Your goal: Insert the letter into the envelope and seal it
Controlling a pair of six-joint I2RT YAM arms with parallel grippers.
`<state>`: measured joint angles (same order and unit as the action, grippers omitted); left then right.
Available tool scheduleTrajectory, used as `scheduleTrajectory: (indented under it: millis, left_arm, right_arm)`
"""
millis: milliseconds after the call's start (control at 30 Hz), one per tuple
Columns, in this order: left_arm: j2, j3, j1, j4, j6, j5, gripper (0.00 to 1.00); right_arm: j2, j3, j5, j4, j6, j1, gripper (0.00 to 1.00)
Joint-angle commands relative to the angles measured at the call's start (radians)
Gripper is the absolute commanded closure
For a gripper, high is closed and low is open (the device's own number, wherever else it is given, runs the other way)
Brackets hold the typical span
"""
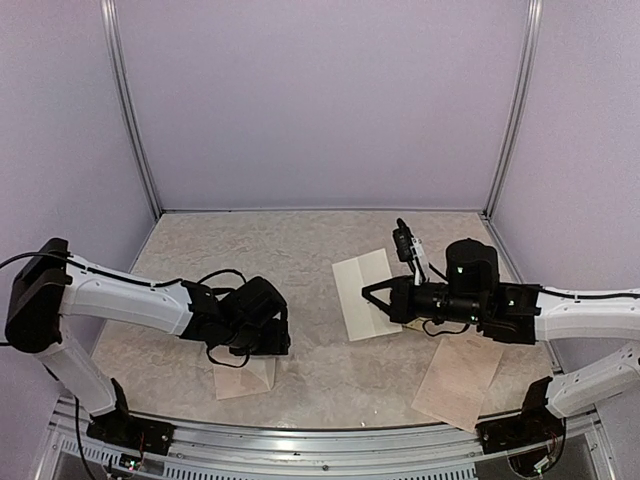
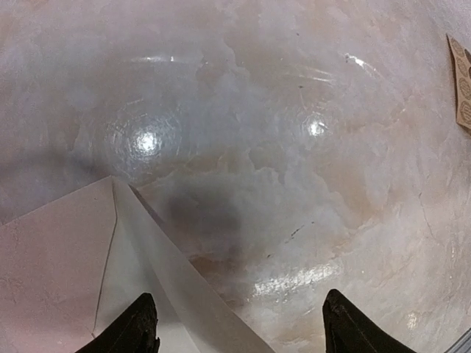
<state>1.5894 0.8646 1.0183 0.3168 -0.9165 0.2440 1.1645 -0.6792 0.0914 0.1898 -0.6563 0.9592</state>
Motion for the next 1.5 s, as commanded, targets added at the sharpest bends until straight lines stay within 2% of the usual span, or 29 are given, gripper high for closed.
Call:
scheduleTrajectory:
  millis: [0, 133, 267, 400, 433, 467, 567, 767, 1033, 1100, 1233, 1300, 1467]
  left_arm:
    - [0.056, 0.054, 0.015, 0.106, -0.019, 0.060, 0.33]
    - [0.083, 0.092, 0.029, 0.160, -0.024, 0.099, 0.46]
    - [0.103, 0.105, 0.032, 0.163, -0.024, 0.089, 0.68]
    - [0.103, 0.106, 0.033, 0.148, -0.033, 0.068, 0.94]
    - [0.103, 0.108, 0.034, 0.149, -0.035, 0.067, 0.99]
    - [0.101, 0.110, 0.036, 0.149, -0.039, 0.066, 1.00]
    - [0.089, 0.119, 0.040, 0.107, -0.043, 0.039, 1.00]
    - [0.088, 0.136, 0.044, -0.142, -0.079, -0.083, 1.00]
    - [0.230, 0.275, 0.060, -0.280, -0.092, -0.159, 0.99]
    - [0.252, 0.290, 0.061, -0.307, -0.088, -0.176, 0.79]
    - [0.238, 0.282, 0.067, -0.356, -0.062, -0.171, 0.50]
    - [0.207, 0.261, 0.067, -0.347, -0.050, -0.152, 0.43]
    - [0.075, 0.144, 0.054, -0.291, -0.027, -0.085, 0.39]
  right_arm:
    - [-0.037, 0.027, 0.000, 0.065, -0.010, -0.004, 1.00]
    - [-0.051, 0.042, 0.000, 0.079, -0.009, -0.004, 1.00]
    - [-0.061, 0.050, -0.007, 0.084, -0.007, -0.004, 1.00]
    - [-0.069, 0.055, -0.011, 0.080, -0.003, -0.004, 1.00]
    - [-0.071, 0.056, -0.013, 0.080, -0.003, -0.004, 1.00]
    - [-0.074, 0.058, -0.014, 0.079, -0.002, -0.004, 1.00]
    - [-0.085, 0.058, -0.023, 0.068, -0.003, -0.004, 1.00]
    - [-0.111, 0.048, -0.066, 0.022, -0.017, -0.004, 1.00]
    - [-0.127, 0.031, -0.121, -0.046, -0.032, -0.004, 1.00]
    - [-0.135, 0.026, -0.139, -0.066, -0.044, -0.005, 1.00]
    - [-0.154, 0.019, -0.173, -0.116, -0.085, -0.004, 1.00]
    - [-0.161, 0.008, -0.186, -0.155, -0.114, -0.004, 1.00]
    - [-0.156, -0.004, -0.179, -0.210, -0.198, -0.004, 1.00]
